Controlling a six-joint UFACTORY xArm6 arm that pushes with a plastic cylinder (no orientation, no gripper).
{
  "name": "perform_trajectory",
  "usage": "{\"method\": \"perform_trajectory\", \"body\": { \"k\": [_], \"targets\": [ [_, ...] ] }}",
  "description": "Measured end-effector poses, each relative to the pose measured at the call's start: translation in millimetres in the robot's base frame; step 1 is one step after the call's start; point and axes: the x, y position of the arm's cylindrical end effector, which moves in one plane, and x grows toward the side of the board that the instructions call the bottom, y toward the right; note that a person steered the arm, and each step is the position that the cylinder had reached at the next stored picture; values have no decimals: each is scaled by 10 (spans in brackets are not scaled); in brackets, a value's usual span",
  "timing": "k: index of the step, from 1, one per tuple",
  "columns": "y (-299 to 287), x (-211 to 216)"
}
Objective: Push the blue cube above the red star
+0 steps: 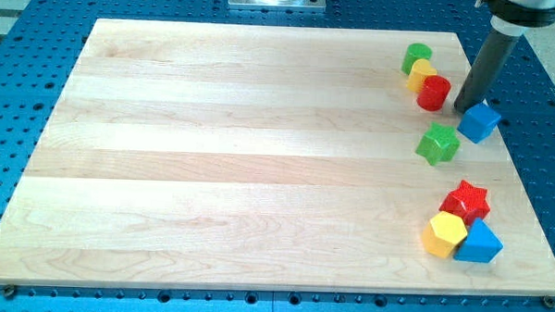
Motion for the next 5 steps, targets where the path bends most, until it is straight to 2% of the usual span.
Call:
{"method": "perform_trajectory", "body": {
  "k": [1, 2, 4, 5],
  "targets": [
    [-139, 393],
    [-141, 531],
    [-69, 159],
    [370, 54]
  ]
}}
